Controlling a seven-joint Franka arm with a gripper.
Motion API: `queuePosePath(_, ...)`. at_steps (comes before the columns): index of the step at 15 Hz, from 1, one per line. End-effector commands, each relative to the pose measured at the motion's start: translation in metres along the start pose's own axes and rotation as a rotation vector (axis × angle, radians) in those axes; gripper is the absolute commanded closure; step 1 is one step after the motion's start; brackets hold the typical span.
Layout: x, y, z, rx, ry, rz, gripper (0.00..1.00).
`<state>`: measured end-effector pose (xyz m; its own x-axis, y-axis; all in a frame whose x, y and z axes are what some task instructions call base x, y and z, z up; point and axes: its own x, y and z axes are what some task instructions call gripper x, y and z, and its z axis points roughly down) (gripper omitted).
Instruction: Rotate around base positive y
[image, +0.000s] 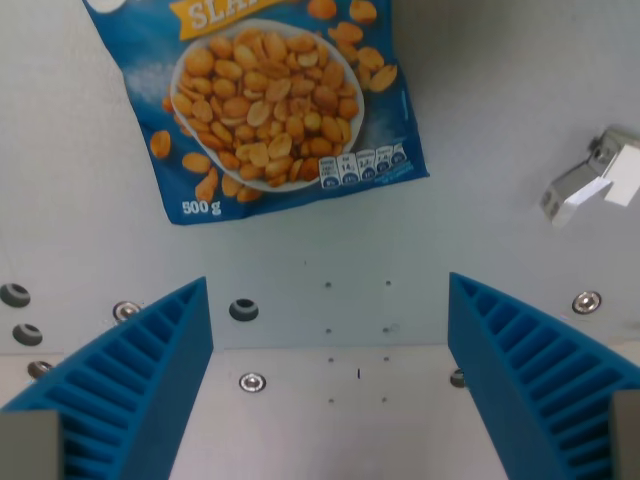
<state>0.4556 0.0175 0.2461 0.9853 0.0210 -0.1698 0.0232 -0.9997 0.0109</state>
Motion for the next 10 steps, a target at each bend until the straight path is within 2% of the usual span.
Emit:
queuePosePath(1,0.0068,-0.0001,-0.0066,0.011,-0.238,-0.004,0.0)
queuePosePath(10,0.0068,-0.0001,-0.0066,0.013,-0.358,-0.007,0.0)
